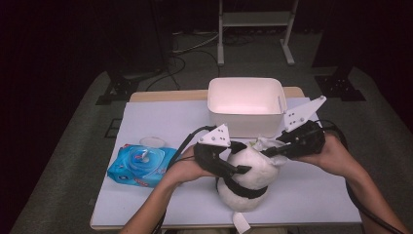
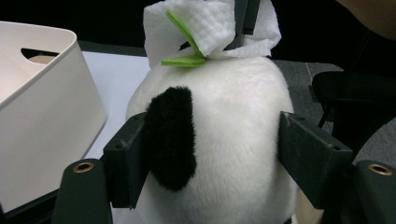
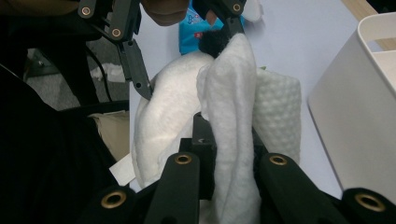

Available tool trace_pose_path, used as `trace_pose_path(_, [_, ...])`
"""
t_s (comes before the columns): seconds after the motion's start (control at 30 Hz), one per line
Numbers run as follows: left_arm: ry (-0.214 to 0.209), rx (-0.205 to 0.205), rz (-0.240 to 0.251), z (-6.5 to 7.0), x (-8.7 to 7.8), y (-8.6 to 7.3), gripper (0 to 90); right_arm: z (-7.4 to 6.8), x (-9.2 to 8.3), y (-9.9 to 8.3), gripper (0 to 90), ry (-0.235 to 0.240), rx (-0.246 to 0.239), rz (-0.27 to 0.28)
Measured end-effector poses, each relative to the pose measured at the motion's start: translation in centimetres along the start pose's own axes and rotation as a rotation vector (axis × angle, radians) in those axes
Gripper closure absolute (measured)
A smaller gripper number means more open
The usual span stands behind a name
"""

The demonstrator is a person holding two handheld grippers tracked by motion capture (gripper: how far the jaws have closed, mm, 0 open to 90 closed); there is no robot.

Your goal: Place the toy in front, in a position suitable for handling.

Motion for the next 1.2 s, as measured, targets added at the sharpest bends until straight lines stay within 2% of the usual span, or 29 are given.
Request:
trace_pose_path(0.1, [-0.003,-0.007,0.002,0.0,0.1,-0.3,24.4,0.0,0.0,-0.5,81.6,0.004,0.012,0.010])
trace_pose_path(0.33, [-0.030,-0.021,-0.007,0.1,0.4,-1.1,22.0,-0.1,-0.4,-1.3,81.6,0.007,0.029,0.005])
trace_pose_path(0.43, [-0.044,-0.019,-0.027,0.1,0.5,-1.5,20.9,-0.2,-0.4,-1.6,81.7,0.008,0.033,0.005])
trace_pose_path(0.63, [-0.063,-0.051,-0.083,0.1,1.2,-3.0,14.2,-0.1,-0.7,-2.0,81.7,0.001,0.040,-0.004])
trace_pose_path(0.73, [-0.066,-0.066,-0.078,0.1,1.9,-3.3,12.9,0.0,-0.8,-2.3,81.7,0.001,0.048,0.001])
trace_pose_path(0.77, [-0.065,-0.059,-0.067,0.0,2.0,-3.2,15.5,0.0,-0.8,-2.4,81.7,0.000,0.052,0.000])
trace_pose_path(0.9, [-0.056,-0.063,-0.032,-0.3,1.8,-2.6,38.6,0.3,-1.1,-2.6,81.6,-0.014,0.052,0.014])
trace_pose_path(1.1, [-0.032,-0.020,-0.063,-0.9,0.7,-1.3,42.2,0.5,-2.0,-1.8,81.6,-0.031,0.049,0.072])
trace_pose_path(1.2, [-0.021,-0.004,-0.082,-1.0,0.2,-0.9,42.2,0.7,-2.1,-2.1,81.6,-0.037,0.058,0.065])
Point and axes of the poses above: each handheld gripper's, and its own axes: x roughly forward along the jaws, y roughly out of its top, z roughly to its right, the point moved 9 cm from there along x, roughly forward along the jaws, and after that the axes turned 1 degree about z, right-handed, at the moved point
